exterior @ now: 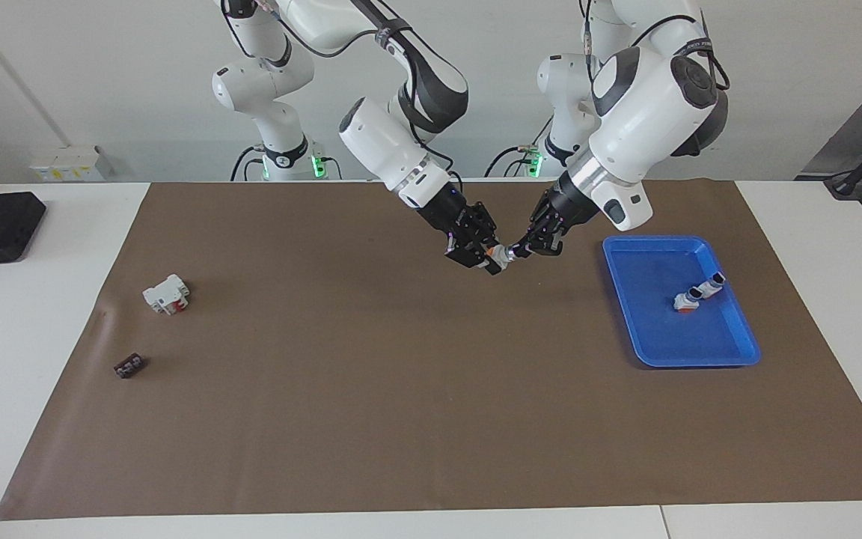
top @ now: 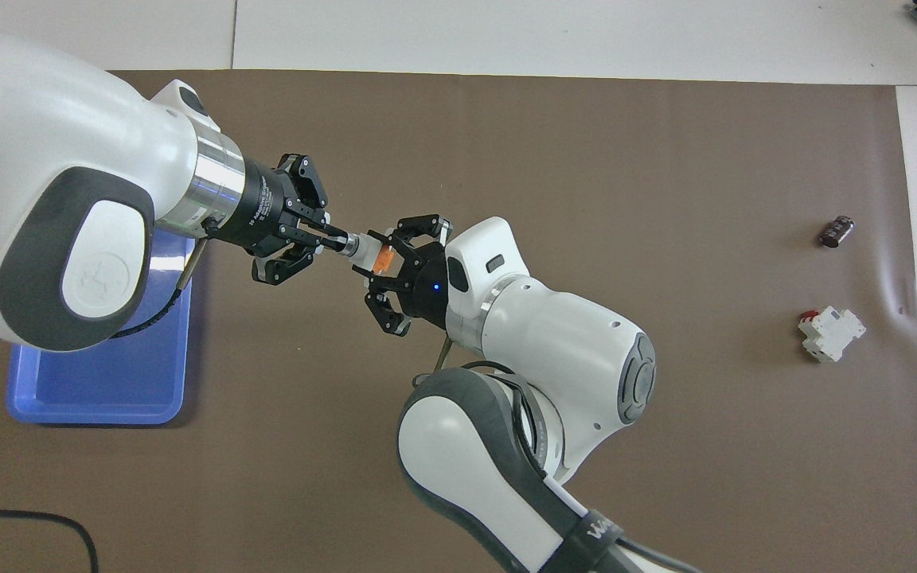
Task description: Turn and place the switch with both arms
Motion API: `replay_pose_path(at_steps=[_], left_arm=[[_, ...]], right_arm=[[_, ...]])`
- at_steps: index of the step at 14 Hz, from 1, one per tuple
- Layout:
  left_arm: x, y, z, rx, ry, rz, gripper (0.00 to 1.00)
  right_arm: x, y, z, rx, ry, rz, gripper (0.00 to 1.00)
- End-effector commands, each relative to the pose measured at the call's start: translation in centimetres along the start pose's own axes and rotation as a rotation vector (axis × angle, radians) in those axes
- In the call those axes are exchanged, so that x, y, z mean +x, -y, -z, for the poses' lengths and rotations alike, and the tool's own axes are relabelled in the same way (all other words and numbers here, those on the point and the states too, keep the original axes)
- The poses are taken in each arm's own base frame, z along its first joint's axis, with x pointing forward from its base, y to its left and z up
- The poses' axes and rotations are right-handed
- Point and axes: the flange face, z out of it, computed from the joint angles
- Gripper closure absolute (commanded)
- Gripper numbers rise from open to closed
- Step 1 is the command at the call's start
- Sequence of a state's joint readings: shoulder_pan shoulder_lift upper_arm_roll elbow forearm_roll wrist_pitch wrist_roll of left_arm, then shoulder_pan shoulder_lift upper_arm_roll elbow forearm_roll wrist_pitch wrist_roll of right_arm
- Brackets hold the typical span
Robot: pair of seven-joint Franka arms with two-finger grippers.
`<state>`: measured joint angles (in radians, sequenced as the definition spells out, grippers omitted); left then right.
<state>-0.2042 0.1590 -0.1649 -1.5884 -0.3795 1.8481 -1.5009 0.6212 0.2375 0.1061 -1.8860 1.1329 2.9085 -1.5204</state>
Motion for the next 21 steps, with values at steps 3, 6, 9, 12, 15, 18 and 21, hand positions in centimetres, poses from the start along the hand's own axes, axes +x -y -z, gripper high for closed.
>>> replay_pose_path(at_steps=[3, 6, 9, 12, 15, 18, 21], left_arm=[[0.3, -0.6, -0.2, -0.055, 0.018, -0.212, 1.00], [0.3, -0.5, -0.3, -0.064, 0.043, -0.389, 1.00], [0.2, -0.4, -0.5, -0.069, 0.058, -0.534, 1.00], [0.4, 0.0, -1.0, -0.078, 0.089, -0.675, 1.00], [1.2, 0.1, -0.8, -0.105, 0.115, -0.780, 1.00], [1.3, 0.1, -0.9, -0.109, 0.114, -0.897, 1.00], [1.3, 0.5, -1.2, -0.114, 0.122, -1.018, 1.00]], right_arm=[[0.4, 0.3, -0.1, 0.000, -0.010, -0.013, 1.00], [0.3, 0.3, -0.1, -0.001, -0.009, -0.013, 1.00], [0.3, 0.3, -0.1, -0.001, -0.009, -0.013, 1.00], [0.3, 0.3, -0.2, 0.000, -0.007, -0.012, 1.00], [0.3, 0.3, -0.2, 0.000, -0.007, -0.011, 1.00], [0.3, 0.3, -0.2, -0.002, -0.007, -0.011, 1.00], [0.3, 0.3, -0.1, -0.014, -0.008, -0.005, 1.00]])
